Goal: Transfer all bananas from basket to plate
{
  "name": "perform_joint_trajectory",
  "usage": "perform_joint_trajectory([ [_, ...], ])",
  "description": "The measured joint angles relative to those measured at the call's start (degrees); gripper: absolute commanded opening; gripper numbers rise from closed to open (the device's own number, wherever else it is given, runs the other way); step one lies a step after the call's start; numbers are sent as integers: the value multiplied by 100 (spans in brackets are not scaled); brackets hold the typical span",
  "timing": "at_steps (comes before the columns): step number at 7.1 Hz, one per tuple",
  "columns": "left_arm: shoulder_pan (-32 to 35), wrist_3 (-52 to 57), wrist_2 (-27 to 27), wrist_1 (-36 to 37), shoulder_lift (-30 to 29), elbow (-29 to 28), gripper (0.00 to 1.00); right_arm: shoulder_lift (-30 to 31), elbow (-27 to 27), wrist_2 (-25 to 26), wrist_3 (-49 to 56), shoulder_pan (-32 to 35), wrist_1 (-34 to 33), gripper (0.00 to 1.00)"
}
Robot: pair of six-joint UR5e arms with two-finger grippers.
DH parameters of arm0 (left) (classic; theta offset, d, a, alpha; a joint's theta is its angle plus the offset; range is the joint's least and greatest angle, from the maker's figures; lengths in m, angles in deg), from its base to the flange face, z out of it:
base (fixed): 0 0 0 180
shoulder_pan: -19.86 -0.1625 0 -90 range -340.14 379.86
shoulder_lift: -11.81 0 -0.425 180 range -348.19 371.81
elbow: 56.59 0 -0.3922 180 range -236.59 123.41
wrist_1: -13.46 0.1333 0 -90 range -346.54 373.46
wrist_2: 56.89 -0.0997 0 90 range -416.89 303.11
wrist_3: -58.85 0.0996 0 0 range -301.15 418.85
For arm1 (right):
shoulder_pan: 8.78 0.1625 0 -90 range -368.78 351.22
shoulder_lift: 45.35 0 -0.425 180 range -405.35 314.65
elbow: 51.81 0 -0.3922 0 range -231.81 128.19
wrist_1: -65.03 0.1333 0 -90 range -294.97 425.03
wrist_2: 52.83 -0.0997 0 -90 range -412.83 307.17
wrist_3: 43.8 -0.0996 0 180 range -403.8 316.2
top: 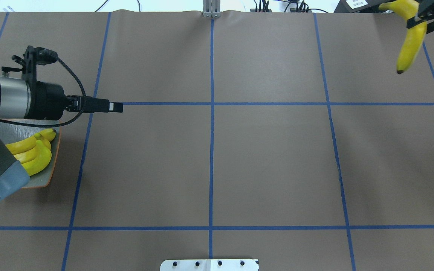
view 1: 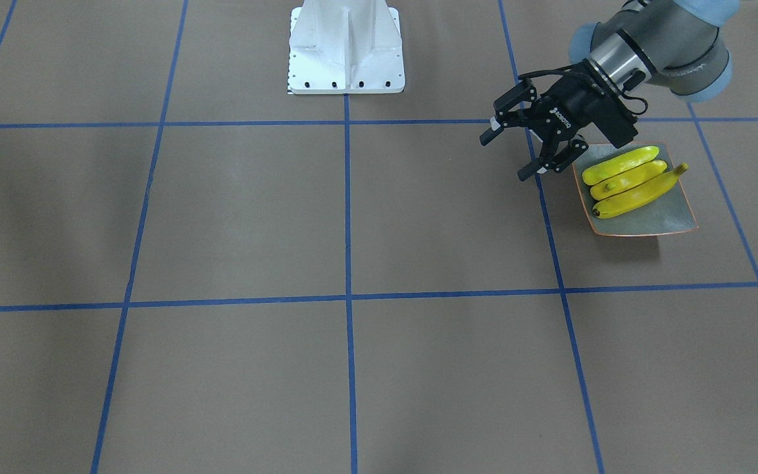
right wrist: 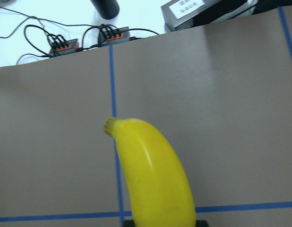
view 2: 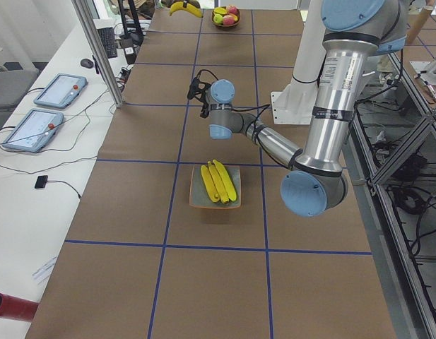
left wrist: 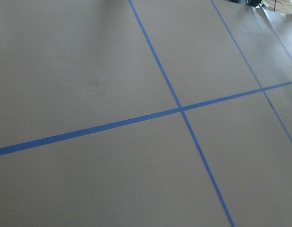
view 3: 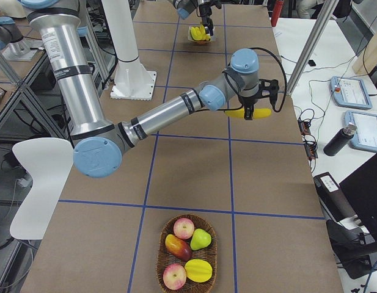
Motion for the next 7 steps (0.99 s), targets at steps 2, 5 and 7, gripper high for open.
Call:
perform_joint_trajectory([
  [2, -7, -871, -8, 6, -634, 18, 100, -485, 304, 615, -1532, -803, 363, 0],
  [5, -255, -1605, -1, -12, -1211, 8, 100, -1078, 410, 1653, -3105, -2046, 1254, 0],
  [7, -552, -1647, 21, -48, -1385, 14, 100, -1137, 403, 1904, -3651, -2511, 2208, 0],
])
